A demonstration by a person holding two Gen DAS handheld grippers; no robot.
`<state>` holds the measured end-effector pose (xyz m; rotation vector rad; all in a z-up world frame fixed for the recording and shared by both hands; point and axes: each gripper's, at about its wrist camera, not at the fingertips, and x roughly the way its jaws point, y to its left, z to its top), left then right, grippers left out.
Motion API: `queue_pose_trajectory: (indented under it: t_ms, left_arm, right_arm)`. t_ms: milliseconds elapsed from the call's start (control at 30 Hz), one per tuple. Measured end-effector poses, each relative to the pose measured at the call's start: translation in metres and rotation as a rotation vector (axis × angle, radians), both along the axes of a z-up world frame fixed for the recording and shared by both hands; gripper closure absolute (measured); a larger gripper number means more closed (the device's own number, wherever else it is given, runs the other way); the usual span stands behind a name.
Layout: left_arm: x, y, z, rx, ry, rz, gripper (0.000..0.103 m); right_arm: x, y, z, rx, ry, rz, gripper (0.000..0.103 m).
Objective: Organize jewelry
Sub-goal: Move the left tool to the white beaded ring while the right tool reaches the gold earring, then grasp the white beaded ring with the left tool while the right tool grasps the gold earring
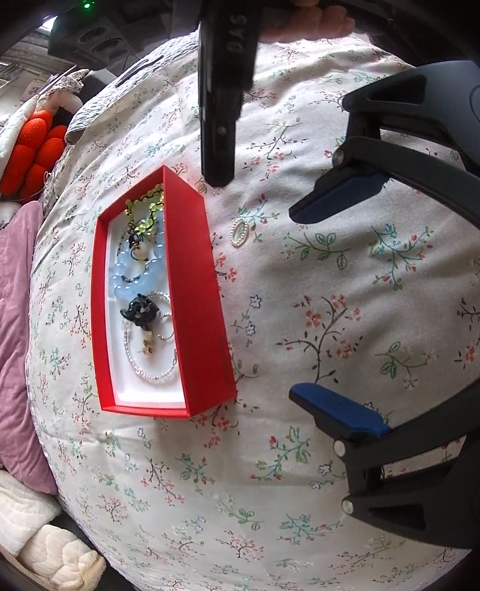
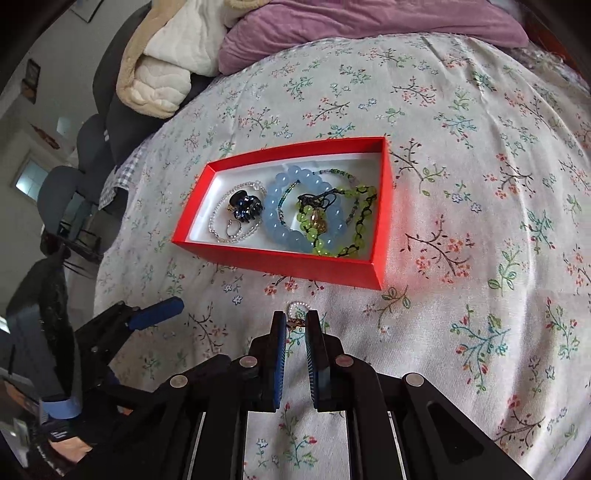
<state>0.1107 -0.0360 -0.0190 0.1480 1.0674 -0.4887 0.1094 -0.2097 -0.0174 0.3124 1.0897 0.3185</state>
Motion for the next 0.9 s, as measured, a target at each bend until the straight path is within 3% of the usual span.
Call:
queue_pose_trajectory:
  t_ms: [200,533,700,733,900]
  left_arm:
    - [0.0,-0.006,0.0,0.001,-0.012,-0.015,0.016]
    - [-0.005,-0.029,-0.003,-0.014,-0.017,-0.087,0.027]
    - [-0.001,-0.046,-0.011,-0.052,0.02,-0.119,0.042]
    - [0.0,-0.051,-0.013,-0.051,0.02,-0.122,0.045]
    - [0.003,-0.065,-0.02,-0.033,-0.02,-0.148,0.053]
  right_arm:
    - [-0.004,-0.019,0.005,0.043,0.012,-0.045,0.093]
    - [0.0,-0.037,-0.007,0.045,0.061,-0.096,0.091]
    - [0.002,-0.04,-0.006,0.016,0.06,-0.118,0.09]
    - [0.002,-0.041,-0.007,0.013,0.062,-0.125,0.085]
    - [0.003,-0.047,-0.014,-0.009,0.086,-0.118,0.084]
